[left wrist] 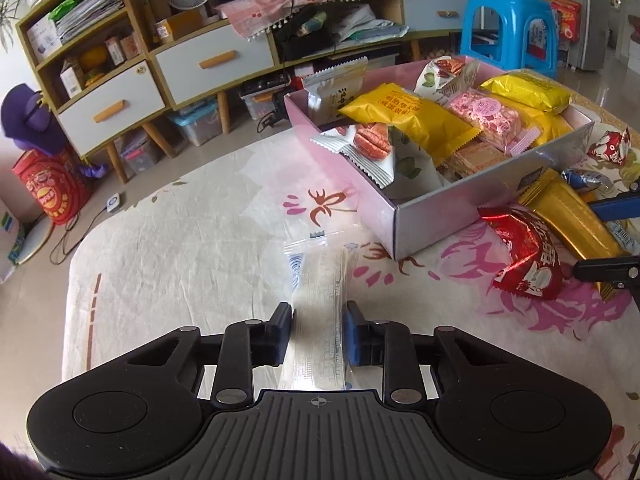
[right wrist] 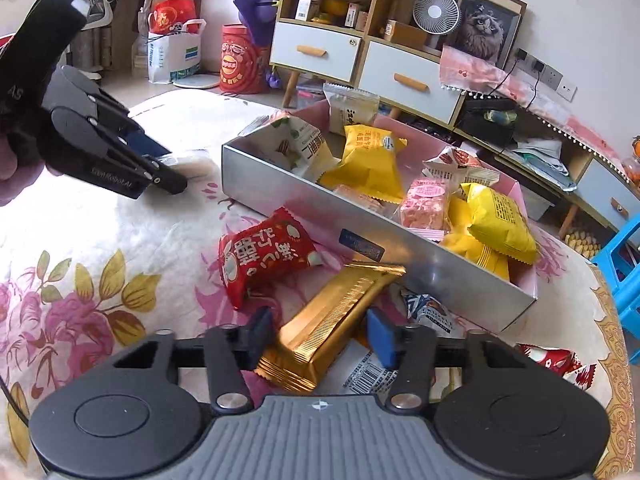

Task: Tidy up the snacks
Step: 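Grasp the white rice-cake bag with left tool while right grasps gold bar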

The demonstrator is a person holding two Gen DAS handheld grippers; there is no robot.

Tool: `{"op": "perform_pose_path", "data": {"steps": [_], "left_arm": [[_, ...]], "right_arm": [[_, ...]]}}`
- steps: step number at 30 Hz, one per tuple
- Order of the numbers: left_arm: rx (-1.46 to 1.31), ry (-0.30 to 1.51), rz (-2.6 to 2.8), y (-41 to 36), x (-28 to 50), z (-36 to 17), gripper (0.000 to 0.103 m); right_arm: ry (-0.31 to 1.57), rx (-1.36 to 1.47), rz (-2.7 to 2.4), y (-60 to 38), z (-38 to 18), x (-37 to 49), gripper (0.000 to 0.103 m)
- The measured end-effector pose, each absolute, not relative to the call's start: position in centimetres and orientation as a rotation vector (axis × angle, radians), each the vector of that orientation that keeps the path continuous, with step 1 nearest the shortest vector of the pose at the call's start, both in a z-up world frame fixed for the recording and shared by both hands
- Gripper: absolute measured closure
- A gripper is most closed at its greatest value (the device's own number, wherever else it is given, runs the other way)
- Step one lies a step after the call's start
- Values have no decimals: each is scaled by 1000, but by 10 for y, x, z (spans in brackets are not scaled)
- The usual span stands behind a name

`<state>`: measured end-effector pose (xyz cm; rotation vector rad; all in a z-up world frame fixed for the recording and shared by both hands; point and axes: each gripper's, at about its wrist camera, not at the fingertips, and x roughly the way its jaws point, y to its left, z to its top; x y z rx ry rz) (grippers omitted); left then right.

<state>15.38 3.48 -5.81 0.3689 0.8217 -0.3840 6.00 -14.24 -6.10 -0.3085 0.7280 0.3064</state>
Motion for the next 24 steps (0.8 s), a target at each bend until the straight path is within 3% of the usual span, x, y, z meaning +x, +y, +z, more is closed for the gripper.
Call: {"op": "perform_pose_path", "data": {"steps": [6,24], "left_arm": [[256,908,-380,38,137,-54,81],[300,933,-413,35,58,-54,77]], "right_arm": [[746,-275,398,-146,-57,52,82],[825,-261,515,-152,-50,8,82]]}}
